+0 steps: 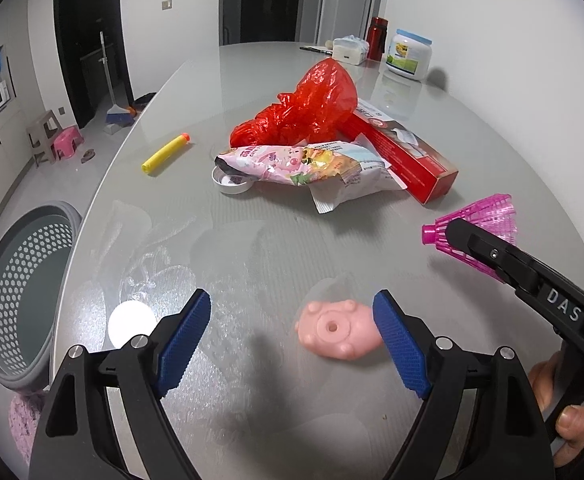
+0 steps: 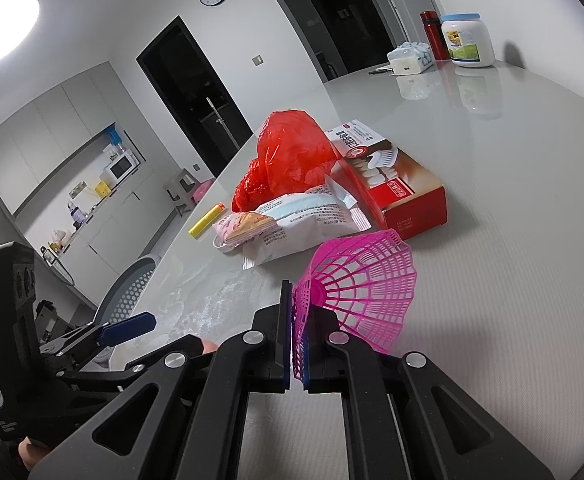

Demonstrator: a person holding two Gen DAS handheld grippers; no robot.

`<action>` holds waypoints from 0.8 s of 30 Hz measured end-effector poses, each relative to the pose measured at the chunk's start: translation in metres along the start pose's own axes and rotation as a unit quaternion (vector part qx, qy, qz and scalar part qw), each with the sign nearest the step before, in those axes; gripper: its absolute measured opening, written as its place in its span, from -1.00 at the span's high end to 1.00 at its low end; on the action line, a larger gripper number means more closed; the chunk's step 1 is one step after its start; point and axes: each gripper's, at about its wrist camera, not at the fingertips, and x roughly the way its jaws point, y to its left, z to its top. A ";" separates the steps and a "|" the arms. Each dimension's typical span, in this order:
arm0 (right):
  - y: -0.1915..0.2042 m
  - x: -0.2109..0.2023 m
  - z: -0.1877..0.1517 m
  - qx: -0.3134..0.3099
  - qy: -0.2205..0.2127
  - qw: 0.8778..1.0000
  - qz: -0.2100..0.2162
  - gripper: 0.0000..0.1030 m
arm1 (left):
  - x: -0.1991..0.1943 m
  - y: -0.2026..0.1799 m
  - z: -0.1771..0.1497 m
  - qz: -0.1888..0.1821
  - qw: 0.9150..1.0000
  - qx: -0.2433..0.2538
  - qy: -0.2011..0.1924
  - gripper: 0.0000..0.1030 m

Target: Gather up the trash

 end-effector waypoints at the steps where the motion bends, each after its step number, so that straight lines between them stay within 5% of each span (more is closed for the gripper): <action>1: 0.000 0.000 0.000 -0.001 0.000 1.000 -0.001 0.92 | -0.001 0.000 0.000 -0.001 1.000 0.000 0.000 -0.59; 18: -0.010 -0.010 -0.003 0.004 -0.003 1.000 -0.019 0.93 | 0.015 -0.016 -0.006 -0.029 0.999 0.016 0.031 -0.58; 24: -0.010 -0.009 -0.003 0.001 -0.002 1.000 -0.019 0.93 | 0.024 -0.016 -0.008 -0.041 0.998 0.012 0.043 -0.13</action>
